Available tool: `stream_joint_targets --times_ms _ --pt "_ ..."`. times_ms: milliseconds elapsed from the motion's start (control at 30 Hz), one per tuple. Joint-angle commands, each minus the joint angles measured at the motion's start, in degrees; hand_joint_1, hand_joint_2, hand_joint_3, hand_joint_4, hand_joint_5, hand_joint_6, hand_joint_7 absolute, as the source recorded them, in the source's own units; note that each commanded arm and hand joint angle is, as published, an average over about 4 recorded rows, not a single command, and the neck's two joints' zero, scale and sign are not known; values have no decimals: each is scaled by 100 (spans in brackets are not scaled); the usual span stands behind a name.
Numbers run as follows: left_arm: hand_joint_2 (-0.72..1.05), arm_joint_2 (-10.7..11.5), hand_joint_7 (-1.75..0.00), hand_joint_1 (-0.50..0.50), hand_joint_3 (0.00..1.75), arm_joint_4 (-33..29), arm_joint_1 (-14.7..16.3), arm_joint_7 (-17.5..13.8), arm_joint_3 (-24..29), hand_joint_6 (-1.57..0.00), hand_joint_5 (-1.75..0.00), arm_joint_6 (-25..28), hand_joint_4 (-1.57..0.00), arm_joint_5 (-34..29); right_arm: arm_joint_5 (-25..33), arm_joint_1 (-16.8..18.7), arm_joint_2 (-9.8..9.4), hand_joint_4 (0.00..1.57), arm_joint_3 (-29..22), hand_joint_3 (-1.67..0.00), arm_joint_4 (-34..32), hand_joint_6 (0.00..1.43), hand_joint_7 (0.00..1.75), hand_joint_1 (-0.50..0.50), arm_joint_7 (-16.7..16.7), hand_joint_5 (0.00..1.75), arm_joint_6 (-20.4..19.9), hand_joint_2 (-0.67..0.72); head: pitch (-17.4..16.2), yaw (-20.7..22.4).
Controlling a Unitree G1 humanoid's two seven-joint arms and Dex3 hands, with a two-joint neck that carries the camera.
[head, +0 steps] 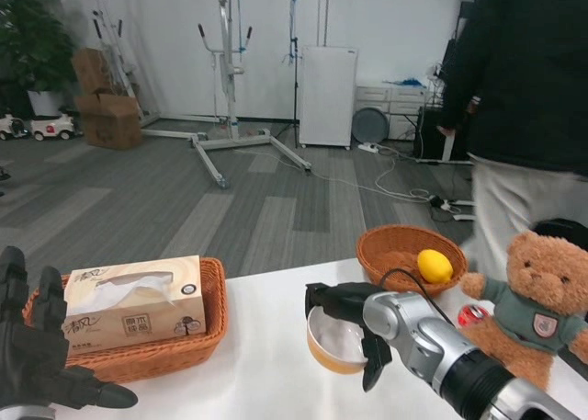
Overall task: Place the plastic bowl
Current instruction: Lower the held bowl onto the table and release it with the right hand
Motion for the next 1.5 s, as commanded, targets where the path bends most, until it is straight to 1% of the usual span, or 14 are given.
stream_joint_targets --times_ms 33,167,267,500,600,767,867,933,1100,1200,1267,1333,1367,1500 --pt "-72 19 0 -50 2 28 -24 -2 -12 0 0 -4 0 -20 -132 6 39 23 -52 -87 456 43 161 -40 -221 136 -110 -54 -6 -7" --pt "-72 28 0 -50 9 23 -24 -2 -26 0 0 -4 0 -20 -237 11 114 23 -30 -87 926 39 161 -38 -424 136 -150 -54 -4 -5" --pt "-72 28 0 -50 7 21 -24 -2 -26 0 0 -4 0 -20 -264 15 175 23 1 -87 1225 38 161 -38 -536 136 -163 -54 -82 -69" --pt "-72 28 0 -50 9 37 -24 -2 -70 0 0 -4 0 -20 -365 15 382 23 102 -87 1979 31 161 -38 -1063 136 -330 -54 -139 -141" --pt "-72 34 0 -50 9 37 -24 -2 -70 0 0 -4 0 -27 -391 11 432 23 143 -87 2148 29 161 -38 -1199 131 -372 -54 -160 -166" --pt "-72 37 0 -50 9 41 -24 -2 -83 0 0 -4 0 -29 -413 15 531 22 291 -87 2460 20 154 -38 -1430 126 -400 -54 -159 -166" --pt "-72 52 0 -50 9 45 -24 -2 -124 0 0 -4 0 -71 -413 15 586 17 385 -87 2645 15 148 -38 -1553 124 -427 -54 -182 -188" --pt "-72 61 0 -50 9 45 -24 -2 -138 0 0 -4 0 -90 -413 15 626 14 431 -87 2750 11 140 -38 -1612 119 -436 -54 -182 -188" --pt "-72 72 0 -50 9 45 -24 -2 -140 0 0 -4 0 -99 -413 15 698 4 471 -87 2930 2 119 -39 -1663 102 -436 -54 -248 -218" --pt "-72 81 0 -50 9 50 -24 -2 -140 0 0 -4 0 -101 -413 15 718 1 491 -87 2954 0 103 -38 -1661 80 -429 -54 -248 -214" --pt "-72 92 0 -50 9 52 -28 -2 -140 0 0 -4 0 -106 -409 15 733 0 497 -81 2952 0 82 -38 -1652 46 -418 -48 -247 -215" --pt "-72 98 0 -50 9 54 -37 -2 -140 0 0 -4 0 -112 -400 15 747 0 497 -69 2944 0 58 -38 -1645 12 -400 -35 -257 -214" --pt "-72 98 0 -50 9 54 -39 -2 -140 0 0 -4 0 -117 -389 15 747 0 497 -63 2941 0 49 -38 -1645 2 -396 -30 -261 -213" --pt "-72 98 0 -50 9 56 -41 -2 -140 0 0 -4 0 -128 -321 15 742 0 499 -38 2941 0 30 -41 -1643 0 -392 -21 -278 -207"
